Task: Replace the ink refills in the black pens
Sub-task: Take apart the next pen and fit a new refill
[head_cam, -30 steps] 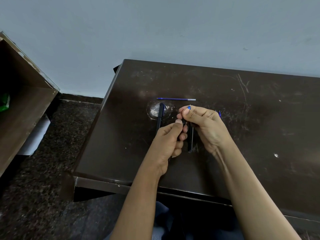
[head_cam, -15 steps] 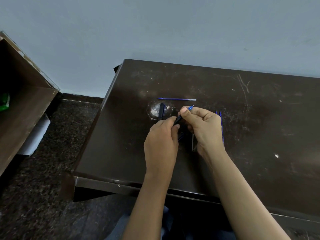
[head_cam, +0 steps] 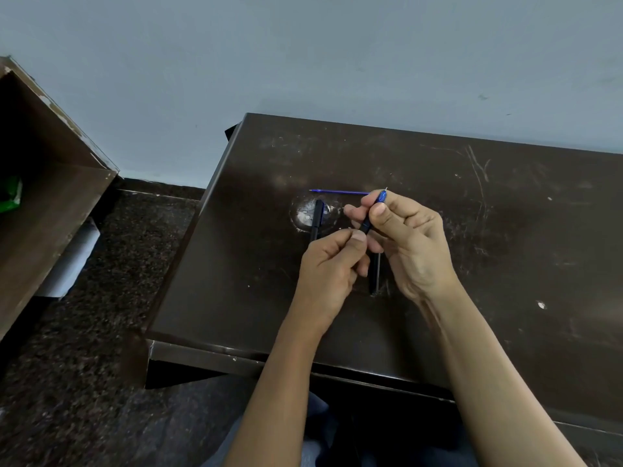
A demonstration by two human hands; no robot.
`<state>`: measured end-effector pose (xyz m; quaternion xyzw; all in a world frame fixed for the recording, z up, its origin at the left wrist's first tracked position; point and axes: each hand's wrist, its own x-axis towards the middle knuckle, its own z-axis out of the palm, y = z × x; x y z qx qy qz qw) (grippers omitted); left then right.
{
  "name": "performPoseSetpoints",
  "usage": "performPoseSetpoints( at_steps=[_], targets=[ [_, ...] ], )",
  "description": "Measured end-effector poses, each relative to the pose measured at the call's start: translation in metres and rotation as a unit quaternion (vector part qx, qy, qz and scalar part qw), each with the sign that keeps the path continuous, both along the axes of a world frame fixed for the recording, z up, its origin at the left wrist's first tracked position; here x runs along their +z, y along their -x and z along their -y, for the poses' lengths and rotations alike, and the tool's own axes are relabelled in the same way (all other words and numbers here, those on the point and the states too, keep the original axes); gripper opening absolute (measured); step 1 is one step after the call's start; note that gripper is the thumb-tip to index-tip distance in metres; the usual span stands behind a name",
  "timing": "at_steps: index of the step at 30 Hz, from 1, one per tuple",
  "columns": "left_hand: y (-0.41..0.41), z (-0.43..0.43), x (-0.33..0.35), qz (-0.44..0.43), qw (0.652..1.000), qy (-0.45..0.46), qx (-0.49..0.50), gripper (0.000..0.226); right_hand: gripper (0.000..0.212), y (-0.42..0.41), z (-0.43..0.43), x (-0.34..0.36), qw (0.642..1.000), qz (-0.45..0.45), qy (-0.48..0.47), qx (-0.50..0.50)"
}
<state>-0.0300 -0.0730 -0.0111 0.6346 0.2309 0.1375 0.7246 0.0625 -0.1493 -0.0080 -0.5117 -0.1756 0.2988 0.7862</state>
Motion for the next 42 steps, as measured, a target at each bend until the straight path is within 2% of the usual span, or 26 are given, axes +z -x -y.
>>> performPoseSetpoints(
  at_steps=[2, 6, 9, 12, 16, 22, 25, 31, 35, 40, 42],
  targets=[
    [0.001, -0.002, 0.0, -0.001, 1.0, -0.005, -0.01, 0.031, 0.017, 0.0, 0.001, -0.002, 1.0, 0.001, -0.004, 0.025],
    [0.001, -0.001, -0.005, -0.025, 0.983, -0.177, 0.05, 0.025, 0.027, -0.001, -0.002, -0.009, 0.999, 0.011, 0.003, 0.04],
    [0.001, 0.0, -0.006, -0.037, 0.975, -0.209, 0.06, 0.021, 0.031, -0.002, -0.004, -0.014, 0.999, 0.015, 0.032, 0.01],
    [0.001, 0.001, -0.007, -0.05, 0.975, -0.208, 0.059, 0.021, 0.031, -0.006, -0.003, -0.017, 1.0, 0.001, 0.03, -0.005],
    [0.0, 0.0, -0.009, -0.061, 0.975, -0.201, 0.071, 0.02, 0.025, -0.007, -0.002, -0.015, 0.999, -0.041, 0.003, 0.025],
    [0.0, 0.001, -0.012, -0.069, 0.975, -0.198, 0.066, 0.022, 0.013, -0.005, -0.005, -0.017, 0.999, -0.007, 0.033, -0.005],
    [-0.001, 0.0, -0.014, -0.074, 0.973, -0.205, 0.071, 0.023, 0.023, -0.008, -0.004, -0.018, 0.999, -0.035, 0.017, 0.017],
    [0.001, -0.001, -0.014, -0.069, 0.975, -0.201, 0.063, 0.014, 0.016, -0.008, -0.008, -0.024, 0.997, 0.018, 0.07, -0.016],
    [0.0, -0.001, -0.012, -0.079, 0.976, -0.194, 0.064, 0.007, 0.023, -0.01, -0.006, -0.023, 0.998, -0.04, 0.041, 0.006],
    [0.001, -0.003, -0.011, -0.082, 0.973, -0.204, 0.064, 0.01, 0.022, -0.007, -0.009, -0.026, 0.996, 0.012, 0.087, -0.021],
    [0.0, -0.003, -0.012, -0.079, 0.973, -0.208, 0.069, 0.01, 0.019, -0.007, -0.009, -0.026, 0.996, 0.006, 0.082, -0.033]
  ],
)
